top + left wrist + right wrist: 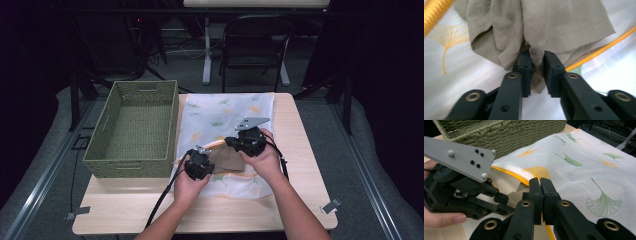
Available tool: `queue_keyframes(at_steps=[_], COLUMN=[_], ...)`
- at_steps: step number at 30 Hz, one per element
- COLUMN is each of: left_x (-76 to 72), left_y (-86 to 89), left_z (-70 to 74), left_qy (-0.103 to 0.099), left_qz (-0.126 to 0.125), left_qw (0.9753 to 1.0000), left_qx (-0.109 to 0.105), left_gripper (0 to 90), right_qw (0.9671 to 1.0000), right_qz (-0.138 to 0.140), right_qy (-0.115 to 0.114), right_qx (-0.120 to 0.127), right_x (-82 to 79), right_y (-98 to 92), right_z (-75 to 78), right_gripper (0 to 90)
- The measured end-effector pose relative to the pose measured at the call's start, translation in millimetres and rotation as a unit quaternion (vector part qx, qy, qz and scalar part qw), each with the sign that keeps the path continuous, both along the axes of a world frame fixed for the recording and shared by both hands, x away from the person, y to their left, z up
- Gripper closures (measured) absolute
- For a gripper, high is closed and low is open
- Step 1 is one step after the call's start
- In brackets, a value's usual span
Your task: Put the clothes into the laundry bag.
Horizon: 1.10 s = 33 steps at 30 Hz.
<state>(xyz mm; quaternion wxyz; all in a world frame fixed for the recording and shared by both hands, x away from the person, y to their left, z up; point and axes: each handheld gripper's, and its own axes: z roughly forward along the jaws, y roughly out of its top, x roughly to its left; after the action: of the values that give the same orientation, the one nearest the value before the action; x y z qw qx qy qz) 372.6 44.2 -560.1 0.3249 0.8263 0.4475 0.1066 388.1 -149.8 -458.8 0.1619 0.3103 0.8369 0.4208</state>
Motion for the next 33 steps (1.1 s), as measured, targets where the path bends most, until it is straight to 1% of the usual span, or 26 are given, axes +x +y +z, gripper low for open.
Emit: queue_keyframes(at_steps=[3,4,5,7,8,9,12,14,18,21,22,26,27,28,30,32,33], left_x=[0.6,0.8,1.2,2.2,2.6,3.2,6.0,7.7,8.6,6.2,5.1,-2.0,-4.0,-5.3,-9.1,-13.3,-15.4], left_y=[-1.0,-2.0,-2.6,-4.3,-6.0,-6.2,-8.4,-8.6,-4.9,-0.7,1.1,8.3,11.4,12.7,17.2,22.4,24.0], left_z=[-1.8,-2.6,-2.7,-2.8,-3.2,-2.6,0.3,2.2,4.4,6.6,8.2,14.7,16.8,17.9,21.1,24.9,26.1], left_qy=[-0.004,-0.006,-0.007,-0.010,-0.012,-0.012,-0.018,-0.022,-0.025,-0.024,-0.021,-0.028,-0.023,-0.023,-0.022,-0.023,-0.024], left_qz=[0.002,0.005,0.005,0.003,0.006,0.004,0.004,0.009,0.014,0.010,0.008,0.006,0.003,0.005,0.003,-0.004,-0.004], left_qw=[1.0000,1.0000,1.0000,1.0000,0.9999,0.9999,0.9998,0.9997,0.9996,0.9996,0.9997,0.9995,0.9995,0.9995,0.9994,0.9994,0.9994], left_qx=[0.002,-0.003,-0.002,0.001,-0.004,0.000,-0.003,-0.006,-0.008,-0.005,-0.005,-0.015,-0.020,-0.022,-0.028,-0.027,-0.026], left_gripper=[83.2,84.4,85.7,86.8,86.9,87.0,87.1,87.1,86.7,82.0,80.7,72.3,70.5,68.5,65.4,62.9,62.1], right_qw=[1.0000,1.0000,1.0000,1.0000,1.0000,1.0000,1.0000,1.0000,1.0000,1.0000,1.0000,1.0000,0.9999,0.9998,0.9998,0.9998,0.9998], right_qz=[0.000,0.000,0.001,0.001,0.002,0.003,0.001,0.000,0.001,-0.001,-0.001,0.000,0.001,0.000,-0.001,-0.002,-0.001], right_qy=[0.000,0.000,0.000,0.001,0.001,0.001,0.001,0.001,0.002,0.002,0.002,0.008,0.010,0.012,0.014,0.016,0.016], right_qx=[0.000,0.000,-0.001,-0.001,-0.001,-0.001,-0.002,-0.001,-0.001,-0.002,-0.004,-0.006,-0.007,-0.012,-0.012,-0.013,-0.015], right_x=[0.0,-0.1,-0.2,-0.4,-0.4,-0.4,-0.3,-0.3,-0.1,-0.4,-0.7,-1.5,-1.7,-2.0,-2.2,-2.9,-3.2], right_y=[0.1,0.2,0.2,0.5,0.6,0.7,0.7,0.6,-0.6,-1.3,-1.5,-2.6,-3.1,-3.8,-4.1,-4.2,-4.1], right_z=[0.0,0.0,0.2,0.2,0.2,0.2,-0.1,-0.4,0.0,0.1,0.1,-0.2,-0.4,-0.5,-1.8,-2.1,-2.1], right_gripper=[88.5,88.5,88.5,88.5,88.5,88.5,88.5,88.5,88.5,88.5,88.5,88.5,88.4,88.4,88.4,88.3,88.2])
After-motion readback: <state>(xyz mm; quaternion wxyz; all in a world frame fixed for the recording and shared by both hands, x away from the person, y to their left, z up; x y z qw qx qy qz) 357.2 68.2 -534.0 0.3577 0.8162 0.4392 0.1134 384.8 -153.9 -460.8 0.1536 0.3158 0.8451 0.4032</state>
